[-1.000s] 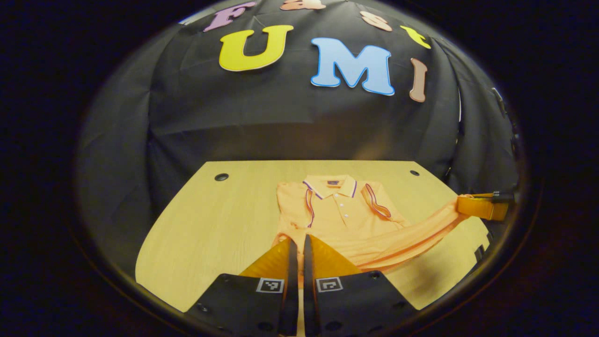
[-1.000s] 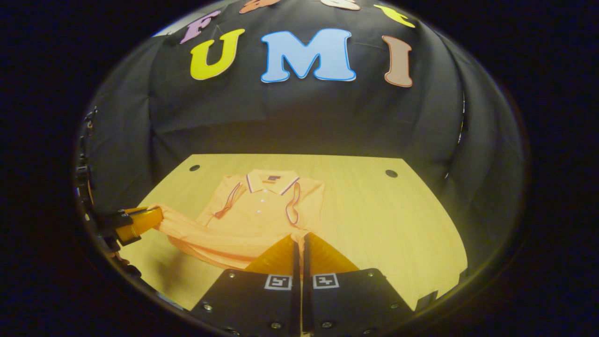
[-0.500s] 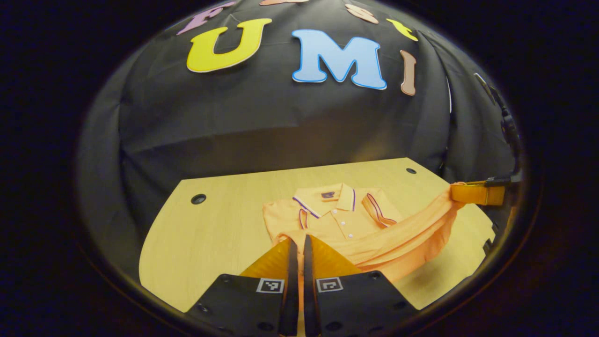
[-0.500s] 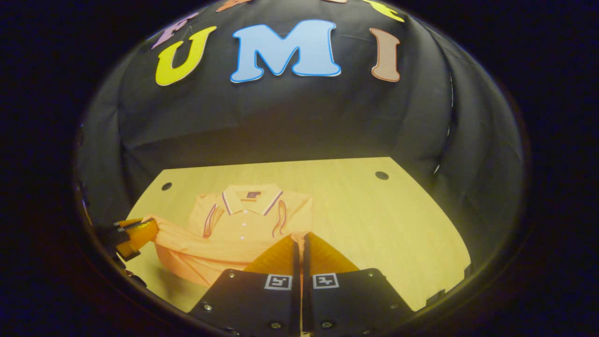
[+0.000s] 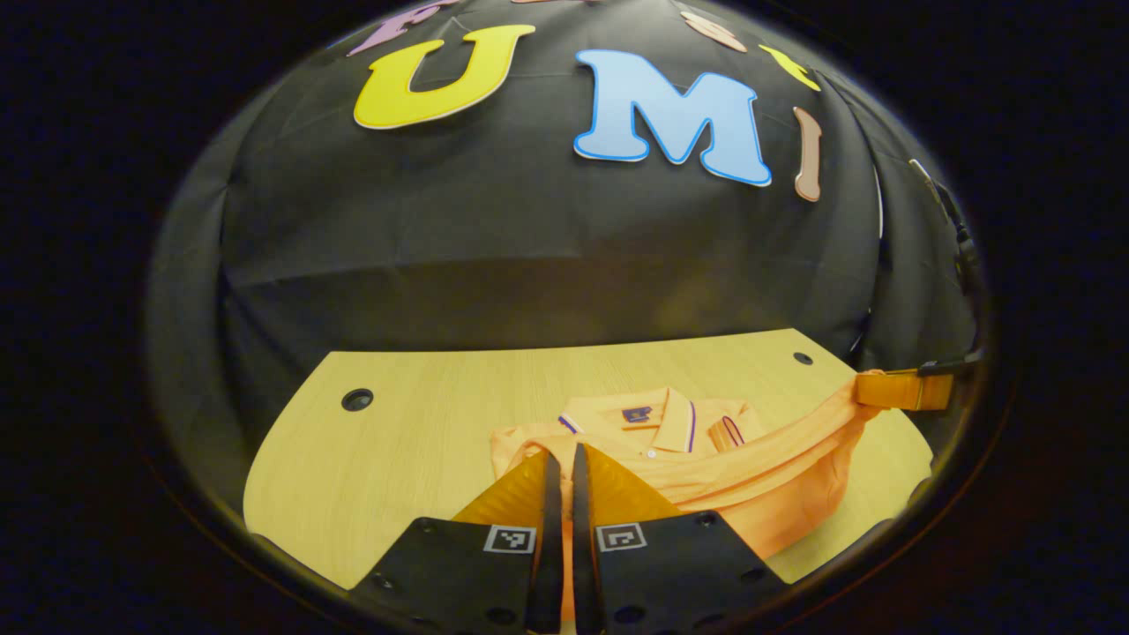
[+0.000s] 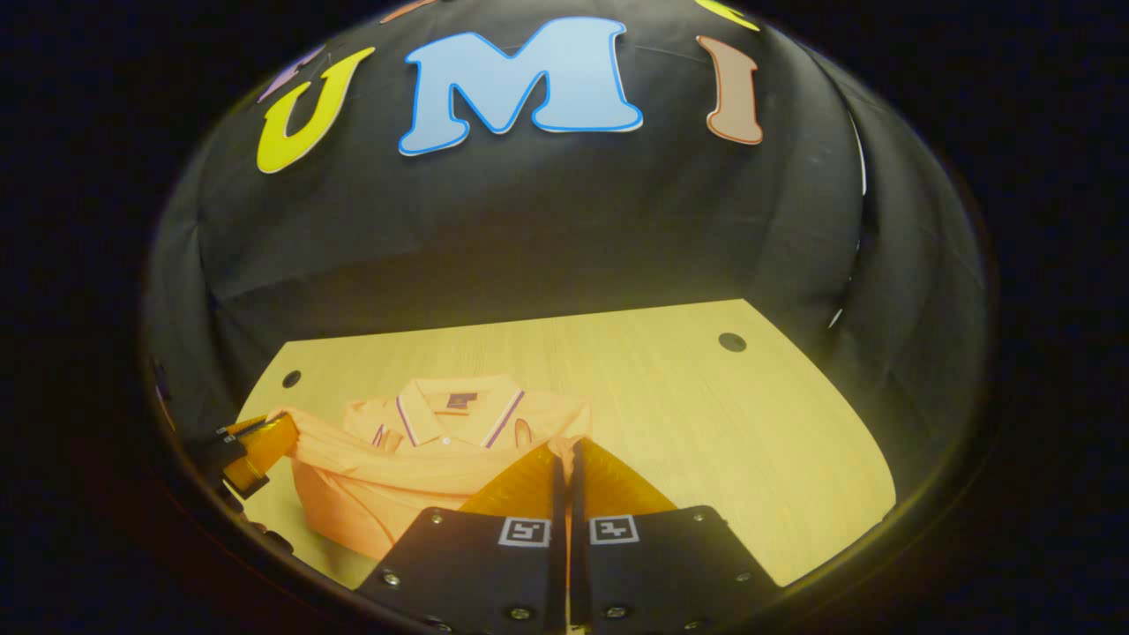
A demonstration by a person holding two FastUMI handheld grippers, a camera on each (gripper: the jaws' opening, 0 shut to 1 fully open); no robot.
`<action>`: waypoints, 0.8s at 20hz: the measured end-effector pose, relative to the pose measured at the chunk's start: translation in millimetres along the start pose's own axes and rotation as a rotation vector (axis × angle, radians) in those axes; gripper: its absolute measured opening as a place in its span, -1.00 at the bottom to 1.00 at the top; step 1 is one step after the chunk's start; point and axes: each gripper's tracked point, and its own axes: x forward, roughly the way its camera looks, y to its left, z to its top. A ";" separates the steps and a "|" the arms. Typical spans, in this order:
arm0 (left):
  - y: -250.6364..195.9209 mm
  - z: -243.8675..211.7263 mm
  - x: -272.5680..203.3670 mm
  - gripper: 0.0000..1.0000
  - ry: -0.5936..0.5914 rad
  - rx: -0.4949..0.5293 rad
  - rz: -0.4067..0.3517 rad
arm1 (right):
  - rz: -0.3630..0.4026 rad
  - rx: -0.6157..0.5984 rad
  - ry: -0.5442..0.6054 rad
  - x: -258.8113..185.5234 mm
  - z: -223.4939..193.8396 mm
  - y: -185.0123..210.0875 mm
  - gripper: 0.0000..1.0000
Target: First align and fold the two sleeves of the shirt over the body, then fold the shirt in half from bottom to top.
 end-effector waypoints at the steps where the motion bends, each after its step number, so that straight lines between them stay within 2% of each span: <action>1: 1.4 1.3 8.2 -0.79 0.003 -0.010 0.002 | -0.001 -0.005 0.002 7.8 3.0 2.2 -0.96; 10: 22.2 -1.2 59.6 -0.78 0.025 -0.044 0.034 | 0.021 -0.025 0.029 63.1 17.8 15.9 -0.96; 16: 35.6 8.4 87.4 -0.78 0.000 -0.069 0.054 | 0.018 -0.053 0.035 95.4 25.7 27.0 -0.96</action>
